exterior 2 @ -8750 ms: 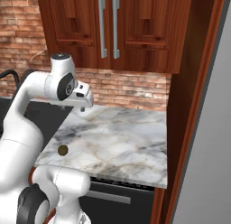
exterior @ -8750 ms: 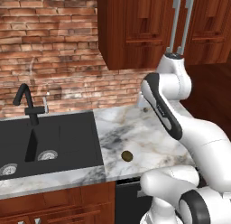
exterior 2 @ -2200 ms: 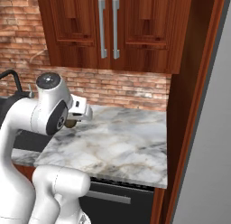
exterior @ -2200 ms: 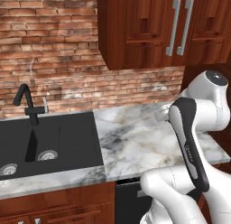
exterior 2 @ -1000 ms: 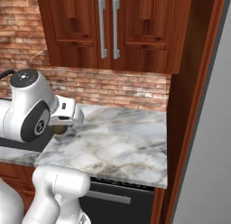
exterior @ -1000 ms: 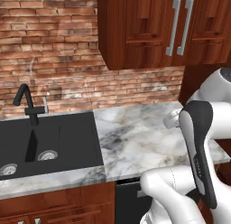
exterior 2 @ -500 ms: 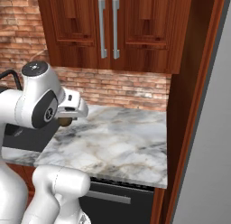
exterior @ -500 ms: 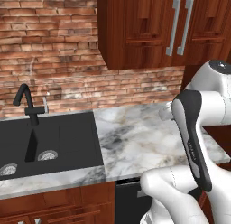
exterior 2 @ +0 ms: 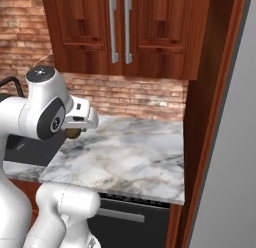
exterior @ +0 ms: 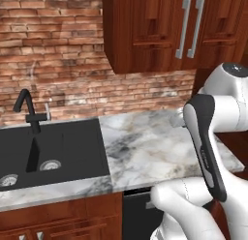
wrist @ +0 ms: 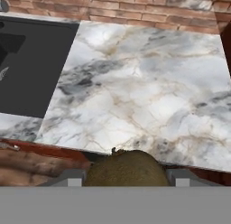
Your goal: Place the kiwi in the correct fridge rack based on whether it is a fruit or vegetable. Finally, close the fridge door.
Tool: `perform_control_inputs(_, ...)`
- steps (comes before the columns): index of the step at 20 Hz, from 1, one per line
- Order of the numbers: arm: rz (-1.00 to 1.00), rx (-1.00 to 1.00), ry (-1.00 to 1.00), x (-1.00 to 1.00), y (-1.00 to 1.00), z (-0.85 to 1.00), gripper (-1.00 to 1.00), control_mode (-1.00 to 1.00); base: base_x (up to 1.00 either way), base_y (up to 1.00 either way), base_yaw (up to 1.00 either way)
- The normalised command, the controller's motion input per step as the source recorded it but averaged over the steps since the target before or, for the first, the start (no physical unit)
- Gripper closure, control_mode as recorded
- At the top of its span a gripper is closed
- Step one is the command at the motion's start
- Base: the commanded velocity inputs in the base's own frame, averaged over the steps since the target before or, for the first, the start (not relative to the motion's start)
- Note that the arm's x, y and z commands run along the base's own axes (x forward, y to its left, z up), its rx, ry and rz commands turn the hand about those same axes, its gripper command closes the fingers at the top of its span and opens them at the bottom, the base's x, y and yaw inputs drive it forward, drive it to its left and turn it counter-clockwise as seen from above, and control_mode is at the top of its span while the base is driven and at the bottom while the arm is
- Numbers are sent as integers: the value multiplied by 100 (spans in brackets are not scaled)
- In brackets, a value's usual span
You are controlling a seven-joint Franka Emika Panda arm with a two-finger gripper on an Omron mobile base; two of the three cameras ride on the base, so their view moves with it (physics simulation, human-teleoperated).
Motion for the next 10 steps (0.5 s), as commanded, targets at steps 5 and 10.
perform_control_inputs(5, 0, 0, 0, 0, 0, 0, 100, 100, -89, 0, -10)
perform_control_inputs(10, 0, 0, 0, 0, 0, 0, 100, 100, -100, 0, -17)
